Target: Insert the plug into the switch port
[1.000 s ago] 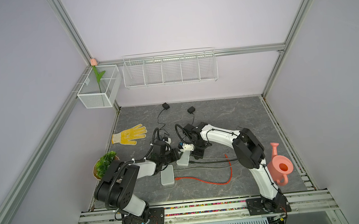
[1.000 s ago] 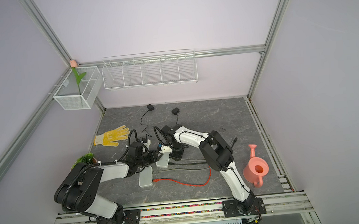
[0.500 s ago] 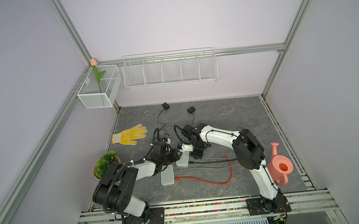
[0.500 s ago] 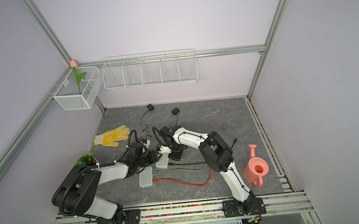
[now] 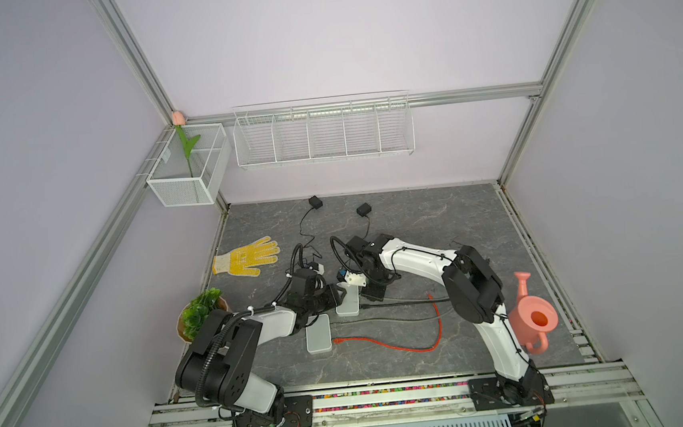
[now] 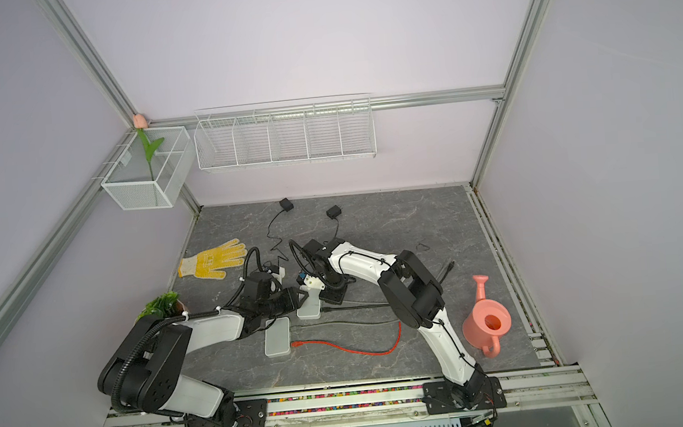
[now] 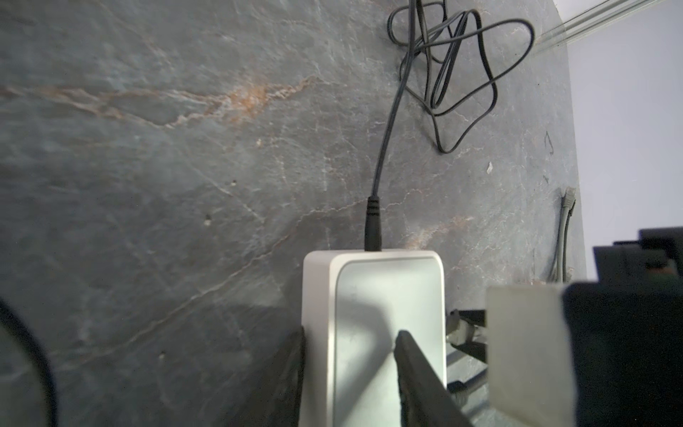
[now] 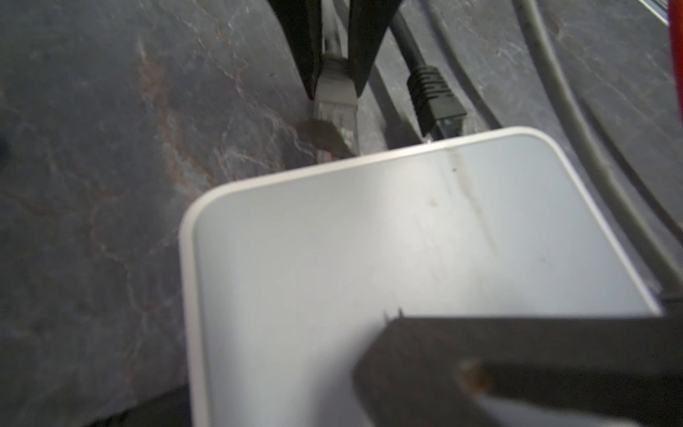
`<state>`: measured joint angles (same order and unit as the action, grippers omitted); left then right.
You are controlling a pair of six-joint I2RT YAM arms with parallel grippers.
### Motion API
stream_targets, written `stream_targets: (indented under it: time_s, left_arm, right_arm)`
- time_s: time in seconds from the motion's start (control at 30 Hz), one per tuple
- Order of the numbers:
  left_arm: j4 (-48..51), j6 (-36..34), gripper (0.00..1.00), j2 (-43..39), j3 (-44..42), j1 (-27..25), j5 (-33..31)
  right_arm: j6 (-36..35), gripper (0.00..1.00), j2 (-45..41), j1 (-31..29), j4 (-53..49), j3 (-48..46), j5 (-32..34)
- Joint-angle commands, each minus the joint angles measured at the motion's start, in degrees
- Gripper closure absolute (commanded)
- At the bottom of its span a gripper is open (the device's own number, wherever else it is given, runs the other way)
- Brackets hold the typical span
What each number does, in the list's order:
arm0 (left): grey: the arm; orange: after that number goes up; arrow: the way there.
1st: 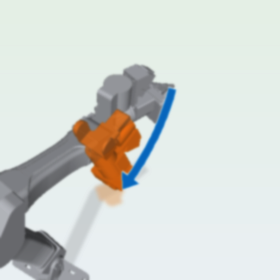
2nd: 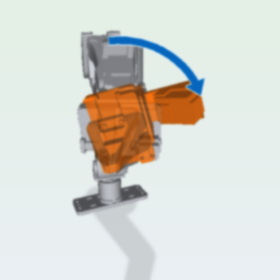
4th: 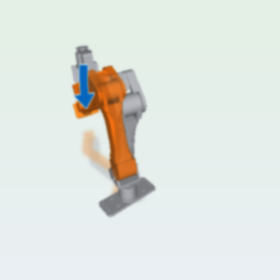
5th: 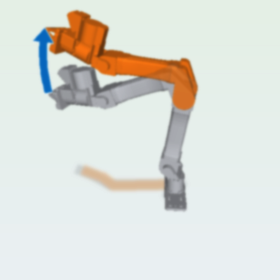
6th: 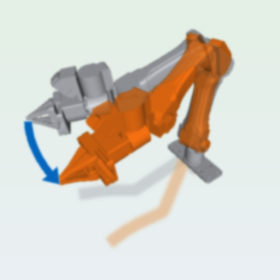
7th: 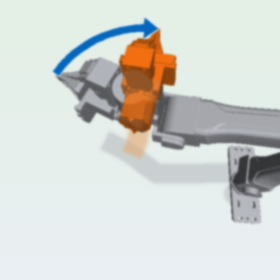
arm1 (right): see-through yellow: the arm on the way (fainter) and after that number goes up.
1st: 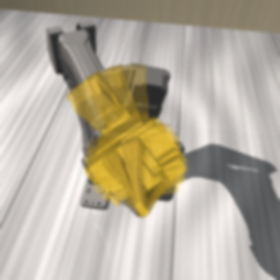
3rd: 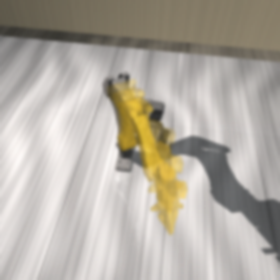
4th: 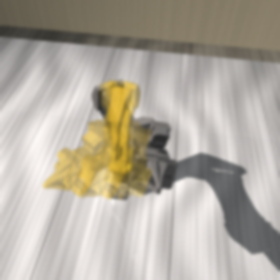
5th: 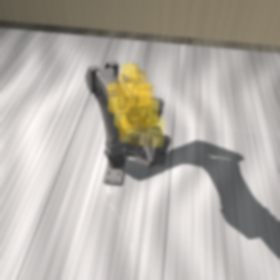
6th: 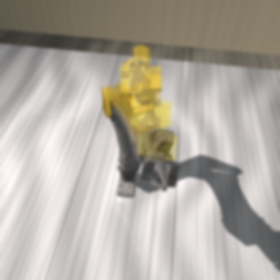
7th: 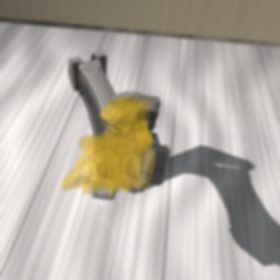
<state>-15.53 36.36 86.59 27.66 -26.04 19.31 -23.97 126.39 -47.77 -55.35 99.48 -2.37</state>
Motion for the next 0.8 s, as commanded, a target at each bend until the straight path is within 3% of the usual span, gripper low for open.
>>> stream_targets:
  time_s: [0.0, 0.3, 0.43, 0.53, 0.63, 0.77]
  left_arm:
    - [2.18, -1.15, 0.59, -2.04, 0.62, -0.56, 1.53]
    - [9.01, -3.61, 0.55, -7.9, 3.39, 4.04, 1.29]
    - [12.6, -5.59, 0.5, -14.48, 4.79, 4.42, 0.47]
    - [12.51, -8.02, 0.46, -22.55, 4.39, 3.18, -0.52]
    - [11.98, -13.39, 0.41, -30.83, 4.68, -2.53, -4.57]
    - [3.07, -15.91, 0.36, -35.02, 4.23, -8.12, -5.87]
  right_arm:
    - [-0.14, 0.93, -3.68, -0.92, 5.71, -1.46, -3.31]
    - [-0.62, 0.93, -11.61, 0.75, 7.42, -9.21, -0.51]
    - [1.84, 0.93, -15.38, 4.14, 7.43, -9.13, 0.56]
    - [5.6, 0.93, -18.91, 5.67, 3.46, -3.35, 8.38]
    - [8.49, 0.93, -23.42, 6.01, -3.25, 6.74, 18.16]
    - [14.91, 0.93, -31.62, 6.23, -3.23, 15.71, 22.0]
